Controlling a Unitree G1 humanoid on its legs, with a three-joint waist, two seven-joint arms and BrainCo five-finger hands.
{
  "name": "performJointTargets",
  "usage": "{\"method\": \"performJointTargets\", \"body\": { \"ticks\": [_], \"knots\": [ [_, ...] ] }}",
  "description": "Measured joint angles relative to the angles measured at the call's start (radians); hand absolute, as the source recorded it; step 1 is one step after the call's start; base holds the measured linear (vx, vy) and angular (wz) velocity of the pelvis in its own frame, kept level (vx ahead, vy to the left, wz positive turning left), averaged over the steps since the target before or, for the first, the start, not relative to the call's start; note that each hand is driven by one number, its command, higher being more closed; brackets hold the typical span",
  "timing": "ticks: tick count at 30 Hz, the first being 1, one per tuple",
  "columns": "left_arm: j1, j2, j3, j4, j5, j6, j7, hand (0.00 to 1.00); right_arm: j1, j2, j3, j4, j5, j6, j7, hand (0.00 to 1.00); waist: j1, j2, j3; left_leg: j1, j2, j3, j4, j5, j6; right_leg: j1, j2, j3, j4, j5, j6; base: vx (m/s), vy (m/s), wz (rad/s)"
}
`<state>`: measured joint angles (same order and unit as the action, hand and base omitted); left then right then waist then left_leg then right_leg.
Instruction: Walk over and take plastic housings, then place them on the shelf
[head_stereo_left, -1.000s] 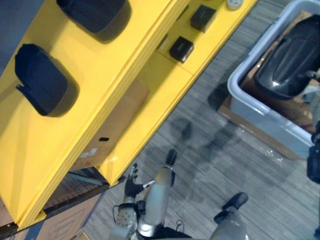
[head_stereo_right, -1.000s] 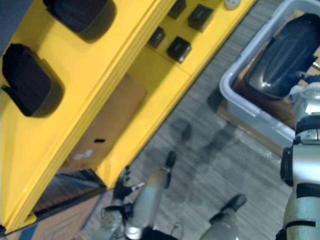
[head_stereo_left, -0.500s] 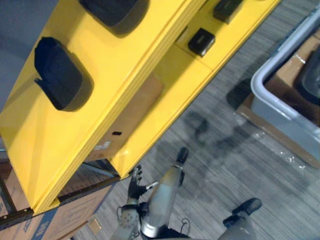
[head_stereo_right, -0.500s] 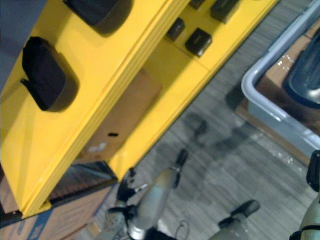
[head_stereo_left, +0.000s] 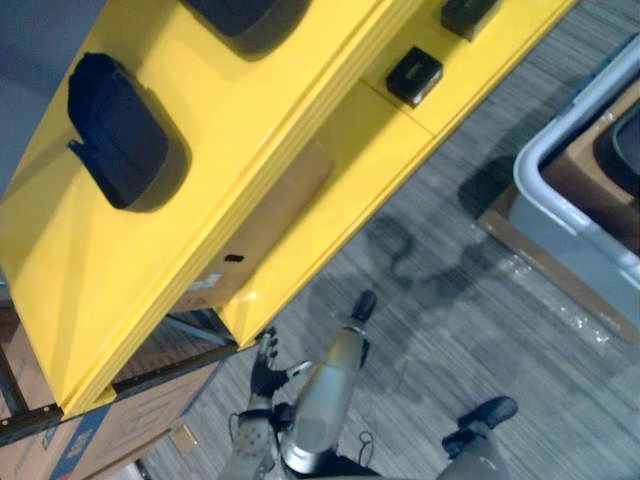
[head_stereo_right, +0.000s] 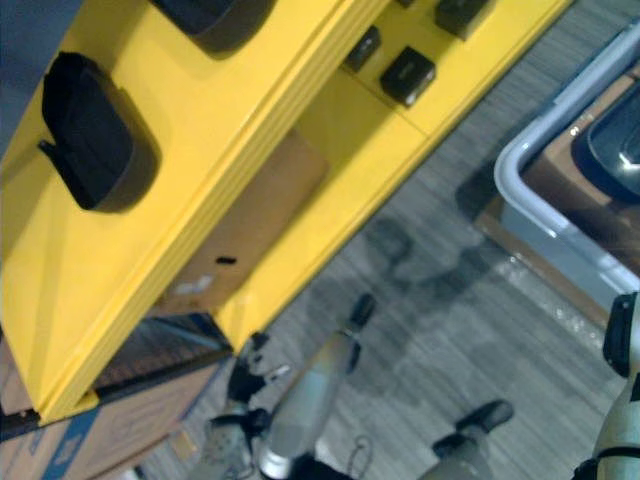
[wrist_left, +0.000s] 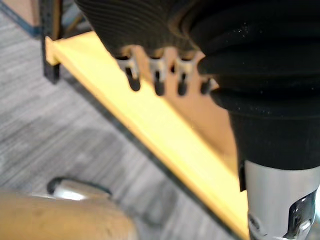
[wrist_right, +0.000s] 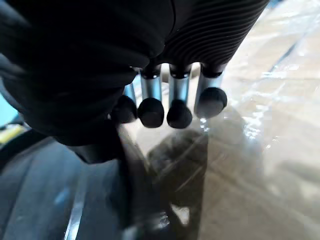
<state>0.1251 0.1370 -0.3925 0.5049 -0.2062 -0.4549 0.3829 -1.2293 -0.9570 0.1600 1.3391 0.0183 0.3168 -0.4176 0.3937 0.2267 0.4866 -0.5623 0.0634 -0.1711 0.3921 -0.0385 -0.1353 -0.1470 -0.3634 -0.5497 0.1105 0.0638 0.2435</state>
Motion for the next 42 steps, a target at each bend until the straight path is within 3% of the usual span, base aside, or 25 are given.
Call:
{"method": "performJointTargets", "body": {
  "ticks": [5,10,15,23,27,30,33,36,42],
  "knots": [
    [0.021,0.014,0.025,-0.142,0.059,0.007,0.030,0.00,-0.006,0.035,0.012,-0.038,-0.050,-0.148,-0.079,1.00,-0.037,-0.054,0.036,0.057,0.018,0.025,-0.006,0.000,0.000,0.040,0.006,0.000,-0.002,0.012,-0.016,-0.06,0.001,-0.13],
    [0.019,0.030,0.067,-0.223,0.110,0.015,0.039,0.00,0.047,0.103,0.023,-0.085,-0.076,-0.226,-0.139,1.00,-0.082,-0.094,0.038,0.117,0.035,0.051,-0.037,0.007,-0.008,0.064,0.013,0.023,-0.002,0.012,-0.018,-0.08,-0.007,-0.20],
    [-0.049,0.095,0.072,-0.271,0.201,0.049,0.048,0.00,0.145,0.199,0.022,-0.150,-0.104,-0.247,-0.191,1.00,-0.134,-0.167,0.022,0.198,0.074,0.083,-0.130,0.050,-0.027,0.076,0.042,0.056,-0.014,0.014,-0.034,-0.05,-0.060,-0.20],
    [-0.211,0.095,0.088,-0.303,0.201,0.077,0.043,0.00,0.185,0.263,0.022,-0.239,-0.151,-0.254,-0.253,1.00,-0.195,-0.186,0.012,0.270,0.115,0.126,-0.228,0.100,-0.044,0.075,0.076,0.094,-0.037,0.031,-0.056,-0.04,-0.038,-0.17],
    [-0.281,0.095,0.065,-0.297,0.139,0.116,0.036,0.00,0.213,0.319,0.022,-0.321,-0.158,-0.272,-0.310,1.00,-0.213,-0.215,-0.005,0.298,0.136,0.130,-0.297,0.138,-0.057,0.075,0.101,0.099,-0.058,0.039,-0.067,-0.02,-0.051,-0.07],
    [-0.349,0.092,0.056,-0.242,0.120,0.170,0.028,0.00,0.277,0.382,0.022,-0.497,-0.205,-0.317,-0.349,1.00,-0.231,-0.258,-0.031,0.344,0.145,0.167,-0.349,0.156,-0.058,0.076,0.105,0.125,-0.064,0.041,-0.069,0.01,-0.035,-0.26],
    [-0.423,0.089,0.056,-0.211,-0.058,0.233,-0.058,0.00,0.386,0.455,0.018,-0.728,-0.279,-0.373,-0.384,1.00,-0.274,-0.314,-0.087,0.383,0.148,0.206,-0.376,0.157,-0.060,0.078,0.105,0.156,-0.072,0.042,-0.067,0.03,-0.016,-0.26],
    [-0.458,0.071,0.055,-0.159,-0.221,0.297,-0.120,0.00,0.506,0.513,0.018,-0.912,-0.336,-0.411,-0.390,1.00,-0.312,-0.348,-0.164,0.431,0.151,0.250,-0.412,0.159,-0.063,0.080,0.106,0.194,-0.080,0.042,-0.066,0.05,-0.011,-0.34],
    [-0.491,-0.028,0.055,-0.077,-0.396,0.354,-0.152,0.00,0.675,0.574,0.014,-1.109,-0.398,-0.467,-0.360,1.00,-0.378,-0.319,-0.263,0.520,0.154,0.299,-0.471,0.167,-0.069,0.116,0.111,0.224,-0.100,0.043,-0.062,0.02,-0.016,-0.21]
  ]
}}
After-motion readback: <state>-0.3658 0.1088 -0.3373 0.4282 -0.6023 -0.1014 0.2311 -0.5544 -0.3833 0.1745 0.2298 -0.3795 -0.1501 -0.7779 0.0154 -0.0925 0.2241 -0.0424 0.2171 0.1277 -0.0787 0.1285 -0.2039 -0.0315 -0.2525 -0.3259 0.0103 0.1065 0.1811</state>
